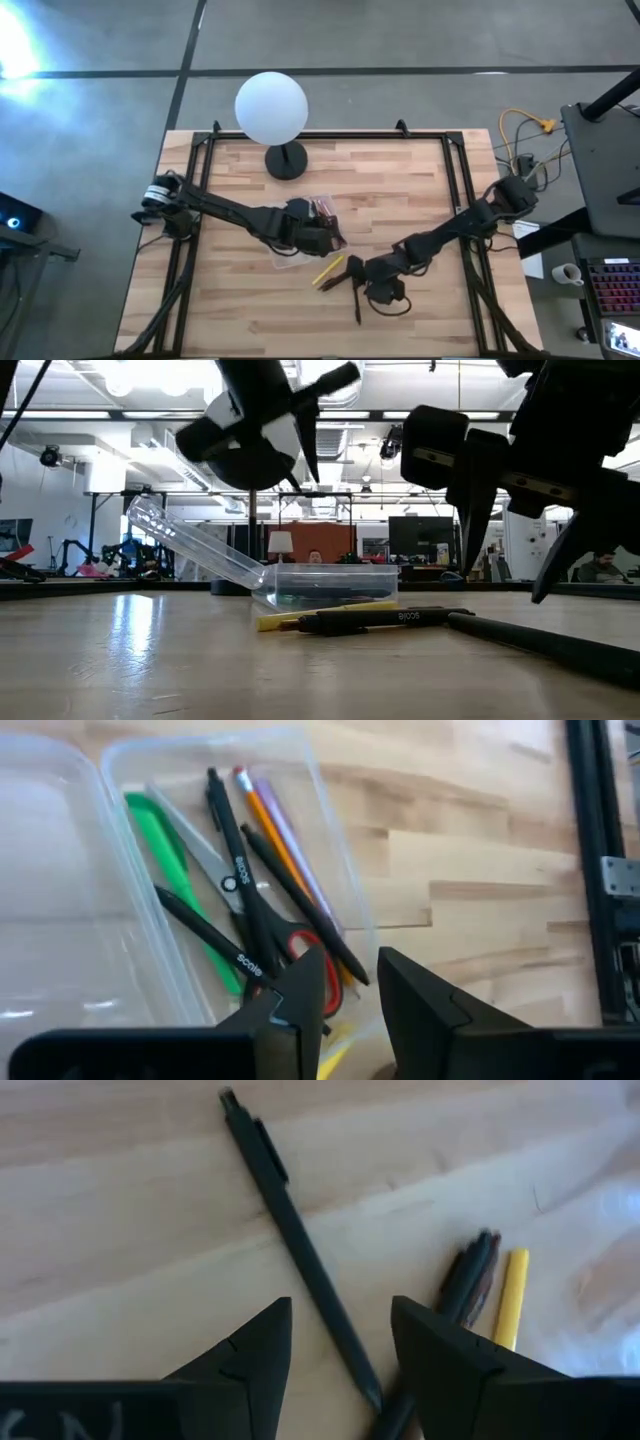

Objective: Pick & place school supplies into a supply box
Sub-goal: Put the black ballpen into the supply box

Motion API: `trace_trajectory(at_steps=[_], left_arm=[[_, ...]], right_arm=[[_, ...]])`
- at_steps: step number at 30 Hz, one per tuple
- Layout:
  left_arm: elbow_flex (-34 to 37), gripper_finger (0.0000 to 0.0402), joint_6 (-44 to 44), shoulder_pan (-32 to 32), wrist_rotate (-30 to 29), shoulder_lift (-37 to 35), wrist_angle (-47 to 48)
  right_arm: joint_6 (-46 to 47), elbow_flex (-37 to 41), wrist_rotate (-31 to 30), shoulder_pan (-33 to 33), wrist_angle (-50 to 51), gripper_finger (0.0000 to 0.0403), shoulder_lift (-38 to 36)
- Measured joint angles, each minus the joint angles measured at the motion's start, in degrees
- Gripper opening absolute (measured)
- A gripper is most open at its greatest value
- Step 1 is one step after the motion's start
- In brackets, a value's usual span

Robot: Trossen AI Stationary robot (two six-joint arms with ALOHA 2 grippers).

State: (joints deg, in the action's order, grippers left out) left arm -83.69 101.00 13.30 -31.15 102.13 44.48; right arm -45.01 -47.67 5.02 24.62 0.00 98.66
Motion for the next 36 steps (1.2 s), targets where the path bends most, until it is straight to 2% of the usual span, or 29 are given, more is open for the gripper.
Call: trace_trajectory(at_steps=[6,11,16,19,26,36], left_arm=[[-8.5,0.0080,-1.0,1.8,-5.9,-0.4,11.2],[-15.8,0.0080,-6.9,2.2,-10.8,-0.4,13.6],[-21.5,0.0080,-12.9,2.2,-13.8,-0.3,13.7],[-23.7,0.0080,-14.9,2.7,-15.2,-0.3,13.9],[-23.8,0.0080,-15.3,4.4,-17.3,-0.3,14.1],[-20.9,0.0080,-10.3,6.2,-17.3,-0.2,14.1]], right_arm=[[-1.2,-1.8,4.0,0.2,-0.1,0.0135,3.0],[0.3,-5.1,4.5,0.1,0.3,0.0111,7.1],[2.9,-10.7,4.5,-0.6,7.0,0.0100,9.3],[3.2,-14.0,4.0,-0.9,15.3,0.0098,9.2],[2.4,-18.1,5.9,-0.9,17.0,0.0122,8.5],[3.2,-19.4,7.8,-1.3,16.0,0.0158,15.8]])
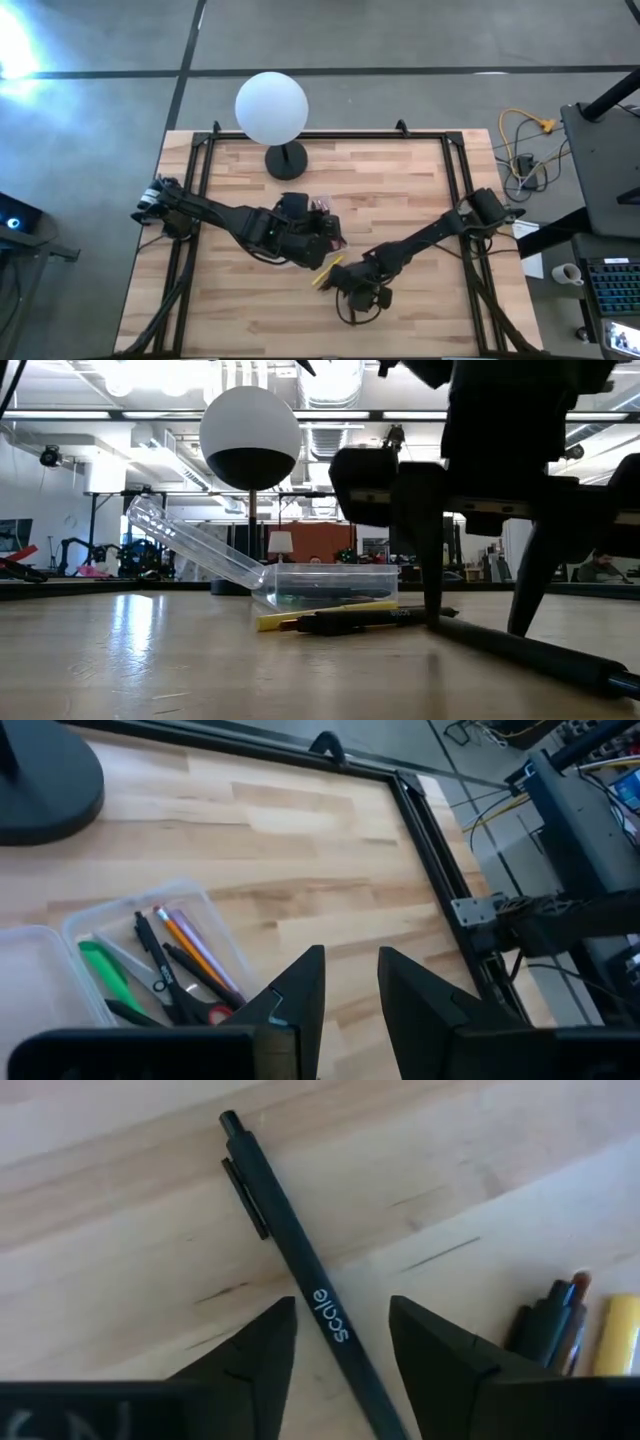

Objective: Pick & place school supplies into a supply box
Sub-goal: Put the black ballpen into the supply box

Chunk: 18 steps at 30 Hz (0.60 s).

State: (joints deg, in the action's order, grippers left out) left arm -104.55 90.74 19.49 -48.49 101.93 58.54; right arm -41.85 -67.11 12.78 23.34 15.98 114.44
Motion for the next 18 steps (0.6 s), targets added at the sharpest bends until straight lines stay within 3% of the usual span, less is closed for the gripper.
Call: trace_trajectory(at_steps=[4,12,18], left_arm=[[0.0,0.0080,0.0,0.2,0.0,0.0,0.0],[0.0,0.0080,0.1,0.9,0.0,0.0,0.0],[0.6,0.0080,-0.7,0.9,0.1,0.0,0.7]], right_arm=[[3.1,-1.2,0.9,-1.1,2.7,0.0136,1.9],[6.2,-0.9,3.4,-4.1,6.7,0.0025,2.1],[9.5,-0.1,0.9,-4.3,10.1,0.0021,-1.9]])
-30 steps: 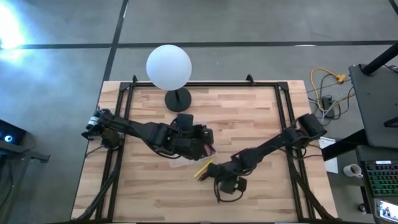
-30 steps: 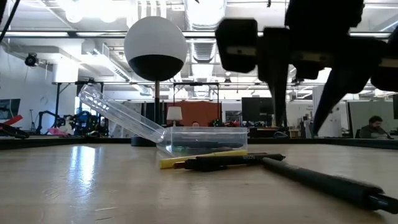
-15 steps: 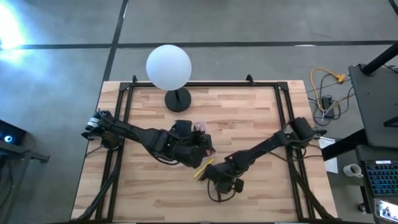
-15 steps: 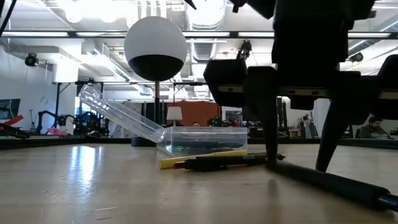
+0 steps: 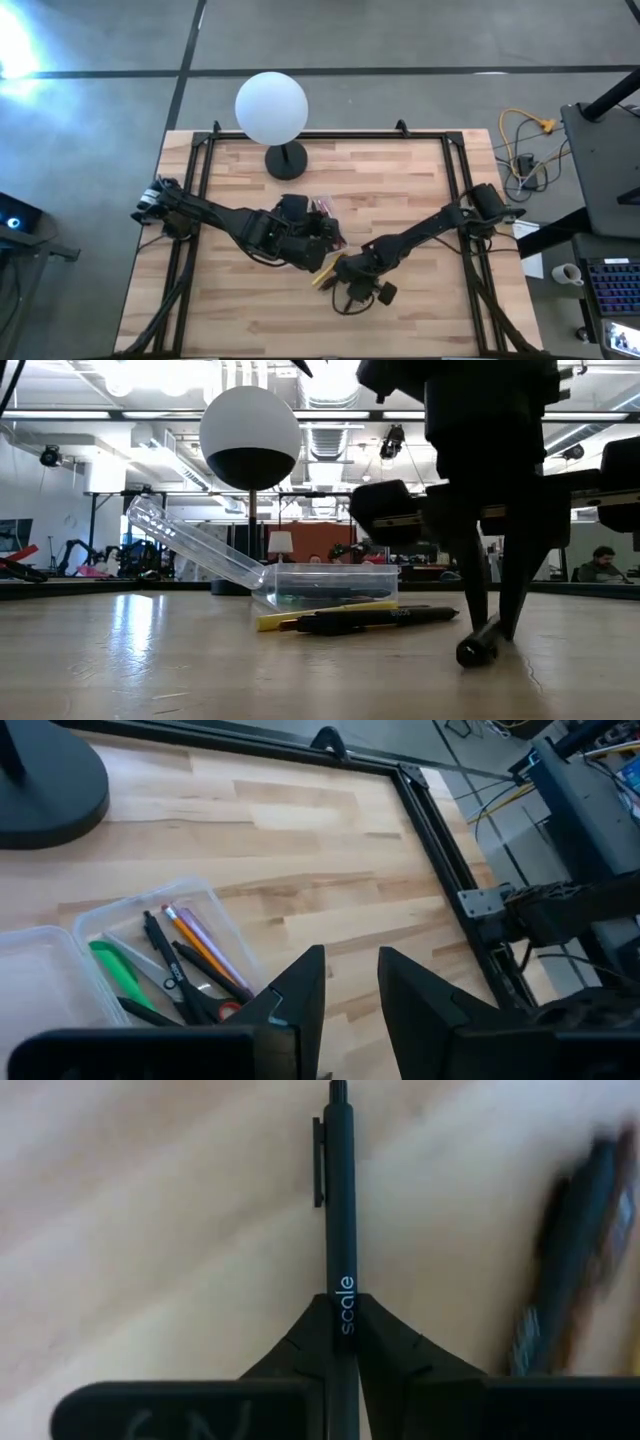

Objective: Pick & place school supplies into a supply box
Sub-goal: Put the black ballpen into the supply box

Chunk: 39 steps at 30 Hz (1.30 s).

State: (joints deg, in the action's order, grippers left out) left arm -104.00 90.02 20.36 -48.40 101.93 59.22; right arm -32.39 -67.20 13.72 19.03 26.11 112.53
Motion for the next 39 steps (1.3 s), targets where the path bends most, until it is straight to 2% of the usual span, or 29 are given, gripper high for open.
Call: trace_trajectory(at_steps=[3,7,12,17,20,22,25,27,29,32,39], left_arm=[[1.1,0.0080,0.0,0.0,0.4,0.0,1.0],[3.5,0.0080,-0.1,0.0,4.3,0.0,2.4],[7.5,0.0080,-1.6,1.0,9.6,0.0,2.3],[12.2,0.0080,-1.8,3.9,13.4,0.0,-2.0],[15.2,0.0080,-1.8,6.0,14.1,0.0,-7.8],[16.8,0.0080,-1.6,7.0,14.3,0.0,-12.2],[18.4,0.0080,-1.5,8.1,14.4,0.0,-16.1],[19.1,0.0080,-1.3,8.3,14.3,0.0,-17.2],[19.5,0.0080,-1.0,8.5,14.3,0.0,-16.8],[20.2,0.0080,-1.0,8.5,14.2,0.0,-16.6],[22.9,0.0080,-1.7,8.5,16.9,0.0,-16.2]], right_arm=[[2.8,1.2,-3.4,-0.4,2.5,0.0020,-4.5],[5.3,3.8,-11.1,-1.9,-0.9,0.0019,-12.7],[7.6,9.3,-12.5,-8.3,-7.9,0.0019,-18.0],[8.0,9.8,-13.4,-15.0,-12.6,0.0031,-17.0],[10.5,6.5,-13.1,-17.5,-13.6,0.0040,-14.9],[18.1,4.0,-12.7,-19.0,-13.5,0.0043,-13.4],[36.3,1.2,-10.7,-20.6,-12.7,0.0044,-10.4],[49.0,-0.1,-11.1,-21.1,-12.8,0.0040,-9.8],[57.7,-0.2,-11.5,-21.4,-13.7,0.0039,-9.5],[66.2,1.1,-15.0,-21.1,-13.0,0.0041,-9.2],[77.6,2.7,-16.5,-19.1,-15.0,0.0057,-8.5]])
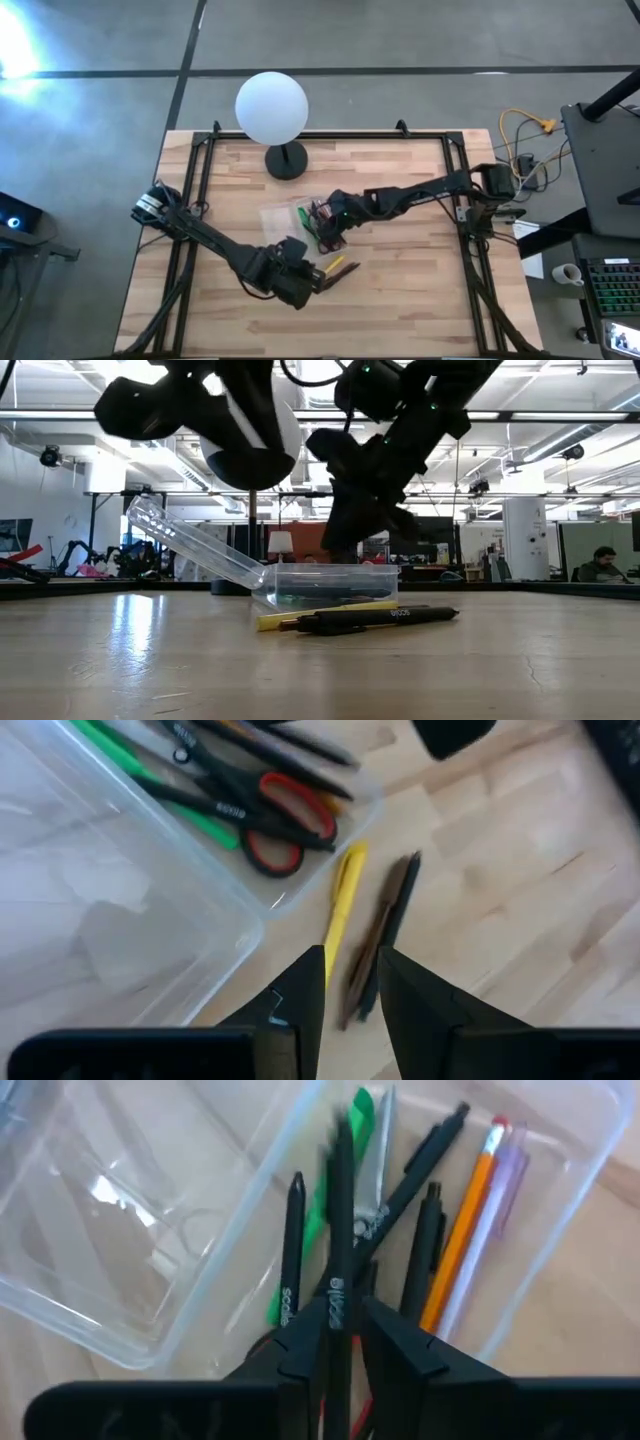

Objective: Pick & place school supplies into a supply box
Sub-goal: Put the black ballpen into the supply box, then put the yellow ballpen into the supply box

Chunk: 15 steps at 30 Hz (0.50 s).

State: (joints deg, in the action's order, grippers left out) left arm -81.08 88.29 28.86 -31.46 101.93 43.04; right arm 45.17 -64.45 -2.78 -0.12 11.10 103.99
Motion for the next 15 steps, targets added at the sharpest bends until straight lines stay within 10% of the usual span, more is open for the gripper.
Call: trace_trajectory(at_steps=[15], left_arm=[[-1.0,0.0080,-12.6,-0.5,6.2,4.4,-7.3]], right_arm=[[-13.5,0.8,-10.3,2.3,3.2,0.0120,-2.5]])
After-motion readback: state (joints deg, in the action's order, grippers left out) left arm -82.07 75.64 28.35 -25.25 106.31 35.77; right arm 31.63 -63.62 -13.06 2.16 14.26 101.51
